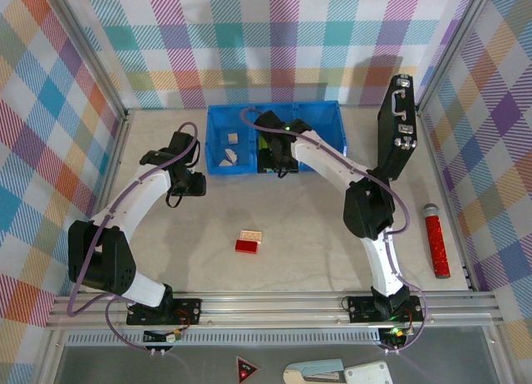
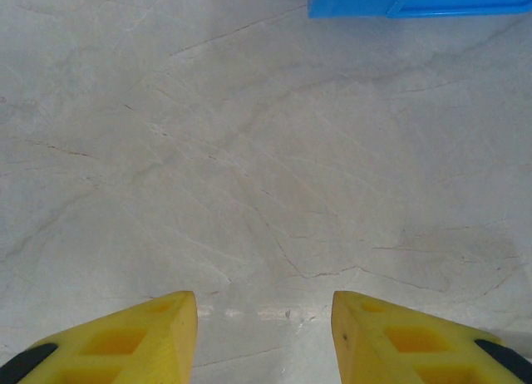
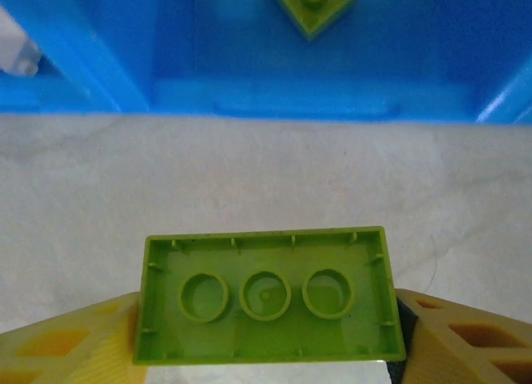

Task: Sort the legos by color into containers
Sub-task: Place the lego in the container.

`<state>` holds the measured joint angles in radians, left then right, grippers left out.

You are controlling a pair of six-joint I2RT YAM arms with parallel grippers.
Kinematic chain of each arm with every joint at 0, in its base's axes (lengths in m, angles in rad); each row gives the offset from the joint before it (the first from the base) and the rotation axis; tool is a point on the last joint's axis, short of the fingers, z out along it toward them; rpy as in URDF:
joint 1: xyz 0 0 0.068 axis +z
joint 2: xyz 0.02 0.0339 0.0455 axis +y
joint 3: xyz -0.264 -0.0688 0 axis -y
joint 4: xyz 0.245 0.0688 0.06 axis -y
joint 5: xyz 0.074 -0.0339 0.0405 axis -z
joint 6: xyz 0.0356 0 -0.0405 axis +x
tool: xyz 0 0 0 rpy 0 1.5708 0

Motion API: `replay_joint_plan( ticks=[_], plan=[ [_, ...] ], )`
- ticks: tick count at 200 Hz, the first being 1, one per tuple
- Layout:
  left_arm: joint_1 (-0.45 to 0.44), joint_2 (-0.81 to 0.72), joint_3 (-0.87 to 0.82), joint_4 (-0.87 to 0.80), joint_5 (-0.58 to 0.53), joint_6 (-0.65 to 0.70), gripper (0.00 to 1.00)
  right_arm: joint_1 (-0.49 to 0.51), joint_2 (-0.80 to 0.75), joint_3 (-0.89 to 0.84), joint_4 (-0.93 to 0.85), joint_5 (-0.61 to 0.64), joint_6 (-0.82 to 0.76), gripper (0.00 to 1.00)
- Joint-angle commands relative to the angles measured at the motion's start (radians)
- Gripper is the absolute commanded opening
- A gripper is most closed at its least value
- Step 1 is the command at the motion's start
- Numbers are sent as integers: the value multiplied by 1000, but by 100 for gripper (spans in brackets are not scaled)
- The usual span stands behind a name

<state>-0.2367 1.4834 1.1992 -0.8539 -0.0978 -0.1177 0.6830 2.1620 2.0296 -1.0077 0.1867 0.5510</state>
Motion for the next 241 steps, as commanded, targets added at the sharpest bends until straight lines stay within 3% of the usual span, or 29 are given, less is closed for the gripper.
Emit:
replay_joint_plan(
  ticks=[1, 156, 241],
  plan=[
    [13, -23, -10, 9, -11, 9, 47, -24, 49, 84, -31, 14, -36, 71],
    [13, -10, -13, 12, -3, 7, 47, -117, 302, 283, 442, 167, -180, 72],
    [13, -4, -15, 12, -1, 8, 47, -146, 480, 419, 601, 221, -166, 71]
  ],
)
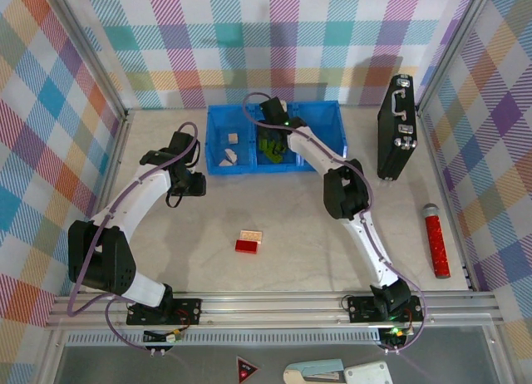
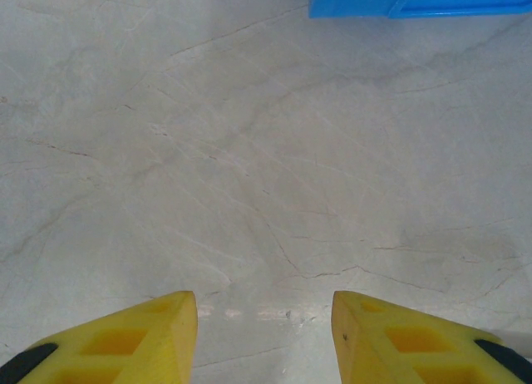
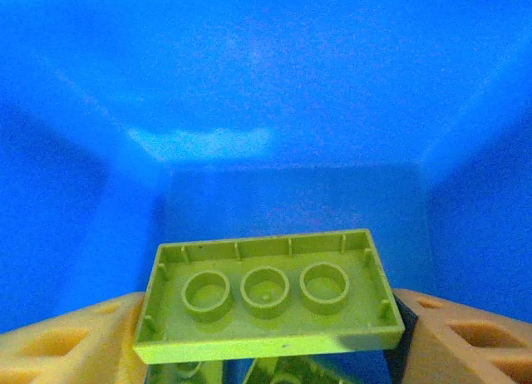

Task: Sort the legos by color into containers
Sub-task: Place the lego in the container, then move the lego to the bottom-center of the table.

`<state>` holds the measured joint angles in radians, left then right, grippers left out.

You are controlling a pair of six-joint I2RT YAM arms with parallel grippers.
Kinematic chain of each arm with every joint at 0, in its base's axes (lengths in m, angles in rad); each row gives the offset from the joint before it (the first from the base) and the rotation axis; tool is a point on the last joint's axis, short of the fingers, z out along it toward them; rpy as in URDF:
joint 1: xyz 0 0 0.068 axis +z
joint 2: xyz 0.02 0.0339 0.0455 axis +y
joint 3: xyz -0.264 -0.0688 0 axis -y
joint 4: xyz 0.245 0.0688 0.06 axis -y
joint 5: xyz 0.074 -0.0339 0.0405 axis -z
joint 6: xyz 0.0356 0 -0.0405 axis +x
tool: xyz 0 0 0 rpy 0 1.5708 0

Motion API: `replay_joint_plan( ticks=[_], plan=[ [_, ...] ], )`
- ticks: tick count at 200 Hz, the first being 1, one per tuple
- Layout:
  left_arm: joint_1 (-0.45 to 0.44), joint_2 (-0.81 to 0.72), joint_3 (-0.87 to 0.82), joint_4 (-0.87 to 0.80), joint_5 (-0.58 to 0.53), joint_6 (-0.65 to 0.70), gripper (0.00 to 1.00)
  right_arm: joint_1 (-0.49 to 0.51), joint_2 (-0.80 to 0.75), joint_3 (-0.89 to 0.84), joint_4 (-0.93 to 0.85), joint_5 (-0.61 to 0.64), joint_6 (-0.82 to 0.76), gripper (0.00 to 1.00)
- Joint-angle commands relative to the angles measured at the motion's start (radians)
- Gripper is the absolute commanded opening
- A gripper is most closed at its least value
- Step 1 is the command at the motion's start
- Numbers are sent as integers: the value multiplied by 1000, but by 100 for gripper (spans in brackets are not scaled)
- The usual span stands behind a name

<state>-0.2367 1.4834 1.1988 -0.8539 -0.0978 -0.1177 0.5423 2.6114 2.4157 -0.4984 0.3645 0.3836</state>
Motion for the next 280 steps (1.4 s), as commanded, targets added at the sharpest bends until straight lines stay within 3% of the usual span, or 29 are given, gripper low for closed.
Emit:
replay_joint_plan(
  ticks=[1, 36, 74, 121, 227, 280],
  plan=[
    [13, -4, -15, 12, -2, 8, 47, -5, 32, 34, 92, 43, 2, 71],
    [13, -6, -16, 12, -2, 7, 47, -12, 67, 62, 112, 56, 12, 72],
    [13, -8, -18, 13, 1, 7, 47, -13, 72, 63, 146, 59, 15, 80],
    [14, -10, -18, 15, 6, 7, 47, -12, 36, 59, 139, 32, 0, 79],
    [13, -16, -12, 15, 16, 6, 47, 7, -234, -156, -91, -31, 54, 77],
    [13, -18, -11, 15, 13, 7, 47, 17, -421, -355, -132, -148, -11, 76]
  ],
)
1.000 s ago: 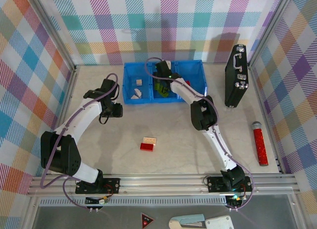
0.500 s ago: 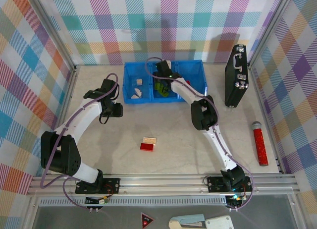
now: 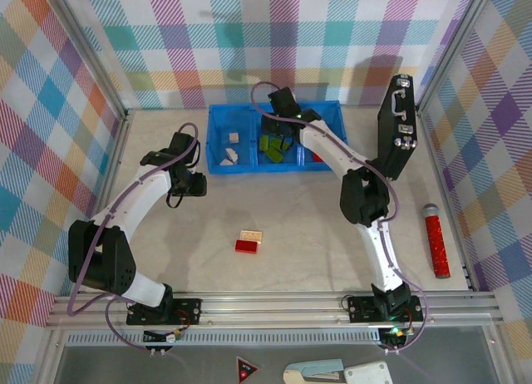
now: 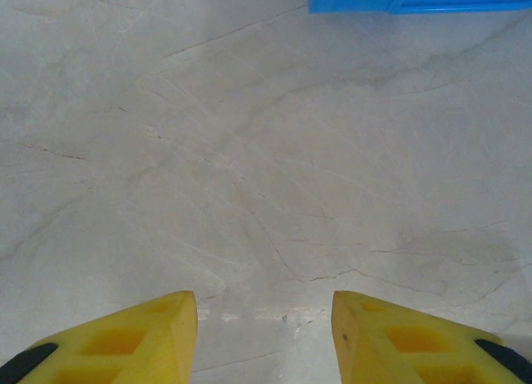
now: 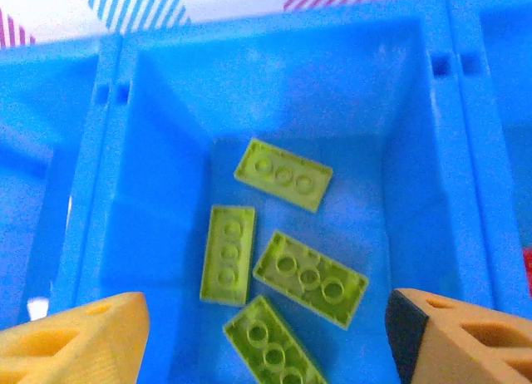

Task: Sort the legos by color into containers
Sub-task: Move the lego to the bottom-center of the table.

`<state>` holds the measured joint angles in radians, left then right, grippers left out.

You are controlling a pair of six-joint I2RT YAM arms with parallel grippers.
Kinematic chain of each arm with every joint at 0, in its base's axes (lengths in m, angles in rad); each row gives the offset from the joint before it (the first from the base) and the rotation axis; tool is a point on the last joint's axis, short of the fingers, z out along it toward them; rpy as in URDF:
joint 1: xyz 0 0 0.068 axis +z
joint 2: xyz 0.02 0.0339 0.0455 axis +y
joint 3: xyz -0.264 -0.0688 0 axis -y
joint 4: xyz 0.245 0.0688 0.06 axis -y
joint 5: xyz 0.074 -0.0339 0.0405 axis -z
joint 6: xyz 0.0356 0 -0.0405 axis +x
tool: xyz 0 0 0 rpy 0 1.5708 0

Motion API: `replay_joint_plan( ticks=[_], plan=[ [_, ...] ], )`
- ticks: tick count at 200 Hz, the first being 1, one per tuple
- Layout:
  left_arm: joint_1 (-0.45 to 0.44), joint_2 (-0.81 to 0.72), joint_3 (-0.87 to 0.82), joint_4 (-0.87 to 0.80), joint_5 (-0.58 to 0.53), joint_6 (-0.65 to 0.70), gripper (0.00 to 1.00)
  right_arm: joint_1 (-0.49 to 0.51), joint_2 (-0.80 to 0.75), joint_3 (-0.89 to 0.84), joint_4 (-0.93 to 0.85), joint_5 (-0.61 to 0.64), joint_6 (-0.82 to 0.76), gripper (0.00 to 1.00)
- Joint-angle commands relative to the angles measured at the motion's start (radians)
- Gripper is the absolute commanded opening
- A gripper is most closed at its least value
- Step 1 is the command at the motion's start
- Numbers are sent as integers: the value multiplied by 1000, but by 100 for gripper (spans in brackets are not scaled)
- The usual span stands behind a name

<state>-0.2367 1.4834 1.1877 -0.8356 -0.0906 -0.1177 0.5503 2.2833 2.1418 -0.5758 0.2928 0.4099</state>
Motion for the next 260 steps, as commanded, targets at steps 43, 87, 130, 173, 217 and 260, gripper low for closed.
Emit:
replay_joint_plan(
  ticks=[43, 87, 130, 173, 217, 260],
  plan=[
    [13, -19, 0, -4, 6, 6, 47, 10, -279, -294, -39, -284, -255, 75],
    [13, -20, -2, -2, 8, 6, 47, 13, -436, -521, -14, -533, -564, 74],
    [13, -18, -1, 1, 9, 6, 47, 19, -561, -729, 49, -690, -720, 70],
    [13, -13, 1, 1, 12, 6, 47, 53, -736, -1005, 261, -765, -843, 68],
    [13, -15, 0, 1, 15, 6, 47, 147, -771, -1132, 357, -719, -982, 68],
    [13, -13, -1, 1, 16, 5, 47, 228, -738, -1195, 388, -655, -1028, 64]
  ],
)
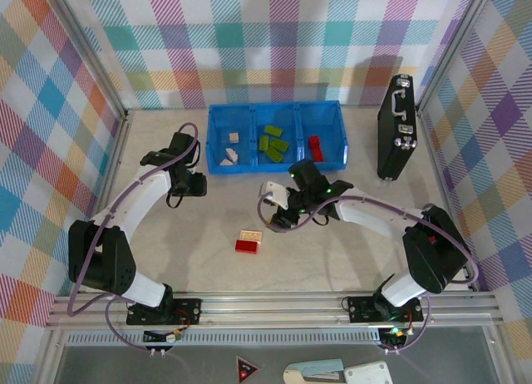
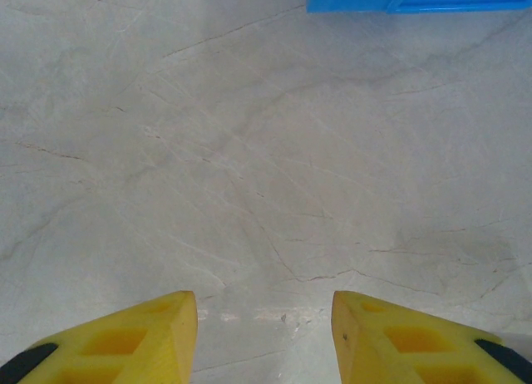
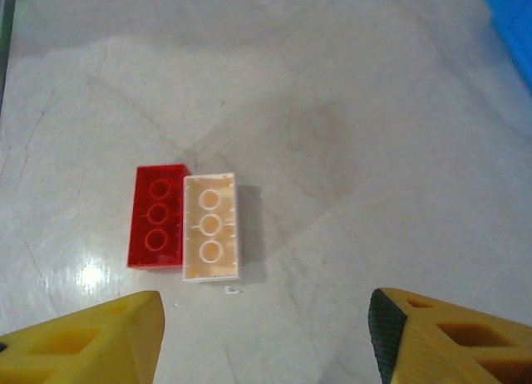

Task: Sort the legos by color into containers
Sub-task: Move the lego to the bottom-center of the table.

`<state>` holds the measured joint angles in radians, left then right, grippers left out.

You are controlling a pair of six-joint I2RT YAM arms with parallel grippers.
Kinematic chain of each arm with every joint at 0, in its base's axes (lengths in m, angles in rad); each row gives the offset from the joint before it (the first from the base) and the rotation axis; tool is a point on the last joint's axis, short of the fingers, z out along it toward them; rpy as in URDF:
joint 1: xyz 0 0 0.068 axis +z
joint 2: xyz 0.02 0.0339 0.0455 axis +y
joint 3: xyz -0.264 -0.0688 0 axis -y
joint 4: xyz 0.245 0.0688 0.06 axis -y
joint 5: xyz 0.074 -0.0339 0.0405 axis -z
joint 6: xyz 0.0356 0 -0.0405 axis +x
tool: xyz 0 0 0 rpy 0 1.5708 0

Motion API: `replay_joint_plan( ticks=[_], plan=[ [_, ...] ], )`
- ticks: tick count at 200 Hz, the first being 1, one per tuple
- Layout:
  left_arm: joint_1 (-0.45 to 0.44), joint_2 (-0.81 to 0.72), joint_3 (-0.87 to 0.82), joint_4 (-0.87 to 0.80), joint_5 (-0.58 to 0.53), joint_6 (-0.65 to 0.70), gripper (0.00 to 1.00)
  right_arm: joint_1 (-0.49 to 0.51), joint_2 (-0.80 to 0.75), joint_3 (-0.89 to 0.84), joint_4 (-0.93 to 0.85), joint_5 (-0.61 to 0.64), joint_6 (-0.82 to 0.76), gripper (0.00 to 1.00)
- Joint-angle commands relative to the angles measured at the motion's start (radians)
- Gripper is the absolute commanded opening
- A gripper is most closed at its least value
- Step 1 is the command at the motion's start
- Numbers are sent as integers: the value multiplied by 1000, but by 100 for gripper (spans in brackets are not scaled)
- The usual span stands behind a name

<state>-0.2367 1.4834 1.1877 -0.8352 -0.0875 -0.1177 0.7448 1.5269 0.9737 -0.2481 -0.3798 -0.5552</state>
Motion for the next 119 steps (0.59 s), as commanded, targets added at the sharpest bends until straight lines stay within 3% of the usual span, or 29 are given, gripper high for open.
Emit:
replay_joint_plan(
  ticks=[1, 47, 119],
  plan=[
    [13, -13, -1, 1, 12, 6, 47, 36, 19, -29, 60, 19, -62, 64],
    [13, -13, -1, -1, 13, 6, 47, 139, 20, -128, 160, 22, 12, 58],
    [13, -13, 1, -1, 13, 7, 47, 252, 124, -232, 333, 104, 133, 57]
  ],
)
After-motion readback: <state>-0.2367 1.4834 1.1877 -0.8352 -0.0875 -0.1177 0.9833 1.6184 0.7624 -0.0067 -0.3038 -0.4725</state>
